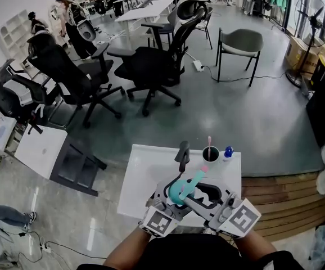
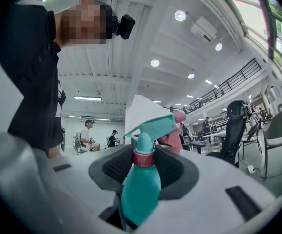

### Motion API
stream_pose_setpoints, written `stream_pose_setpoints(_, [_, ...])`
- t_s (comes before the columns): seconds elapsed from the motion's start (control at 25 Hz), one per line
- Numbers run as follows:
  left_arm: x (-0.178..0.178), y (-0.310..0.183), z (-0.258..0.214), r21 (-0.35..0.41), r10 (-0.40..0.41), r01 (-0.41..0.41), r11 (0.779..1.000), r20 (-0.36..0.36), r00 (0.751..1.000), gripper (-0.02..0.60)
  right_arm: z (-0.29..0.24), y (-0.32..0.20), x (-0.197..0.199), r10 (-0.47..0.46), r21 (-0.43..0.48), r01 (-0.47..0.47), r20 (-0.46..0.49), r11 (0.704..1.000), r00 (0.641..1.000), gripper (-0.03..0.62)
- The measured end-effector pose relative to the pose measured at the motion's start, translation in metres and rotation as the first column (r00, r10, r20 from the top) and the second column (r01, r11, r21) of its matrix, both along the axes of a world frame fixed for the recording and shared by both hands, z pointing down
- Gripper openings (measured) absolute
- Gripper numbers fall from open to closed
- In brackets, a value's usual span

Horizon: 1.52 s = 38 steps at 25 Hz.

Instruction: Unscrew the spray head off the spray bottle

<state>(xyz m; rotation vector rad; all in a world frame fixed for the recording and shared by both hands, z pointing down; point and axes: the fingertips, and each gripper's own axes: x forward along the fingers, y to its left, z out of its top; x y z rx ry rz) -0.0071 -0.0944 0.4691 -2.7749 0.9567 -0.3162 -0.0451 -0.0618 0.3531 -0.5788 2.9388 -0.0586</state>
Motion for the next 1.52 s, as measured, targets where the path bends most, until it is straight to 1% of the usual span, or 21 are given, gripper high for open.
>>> stream_pose_setpoints(0.28, [0.003,0.003,-0.003,-0.002,0.028,-0.028,1.0,-0.015,0.999,0.448,-0.002,0.002,0.002,-0.015,0.031,0.016,-0.024,0.999,1.0,0.143])
stream_pose_setpoints(0.44, [0.006,0.008,-0.009,0.0,0.062,-0.062,0.998,-0.035,0.997,0.448,-0.007,0.007,0.002,-0.042,0.049,0.044,-0.026,0.998,0.999,0.143])
stream_pose_setpoints(0.6, [0.011,0.02,-0.018,-0.003,0.119,-0.119,0.993,-0.077,0.99,0.448,-0.021,0.017,0.005,-0.095,0.069,0.093,0.026,0.993,0.995,0.141])
stream_pose_setpoints(0.72, [0.012,0.022,-0.02,-0.021,0.116,-0.119,0.993,-0.126,0.985,0.448,-0.023,0.018,0.01,-0.108,0.093,0.105,0.037,0.99,0.993,0.141])
stream_pose_setpoints(0.76, [0.011,0.022,-0.018,-0.026,0.112,-0.117,0.993,-0.126,0.986,0.448,-0.024,0.017,0.012,-0.107,0.099,0.102,0.039,0.99,0.994,0.141])
stream_pose_setpoints(0.88, [0.008,0.023,-0.001,-0.038,0.124,-0.126,0.991,-0.065,0.99,0.448,-0.032,0.017,0.017,-0.093,0.114,0.086,0.057,0.99,0.994,0.141])
stream_pose_setpoints(0.92, [0.008,0.023,0.003,-0.046,0.125,-0.127,0.991,-0.056,0.991,0.448,-0.035,0.016,0.019,-0.086,0.119,0.078,0.067,0.99,0.994,0.141])
stream_pose_setpoints(1.16, [0.002,0.017,0.031,-0.118,0.099,-0.104,0.988,-0.049,0.994,0.448,-0.055,0.011,0.029,-0.038,0.154,0.02,0.112,0.988,0.993,0.141])
stream_pose_setpoints(1.52, [-0.014,0.013,0.069,-0.19,0.047,-0.05,0.98,-0.024,0.999,0.448,-0.076,0.011,0.041,0.006,0.203,-0.032,0.125,0.979,0.992,0.141])
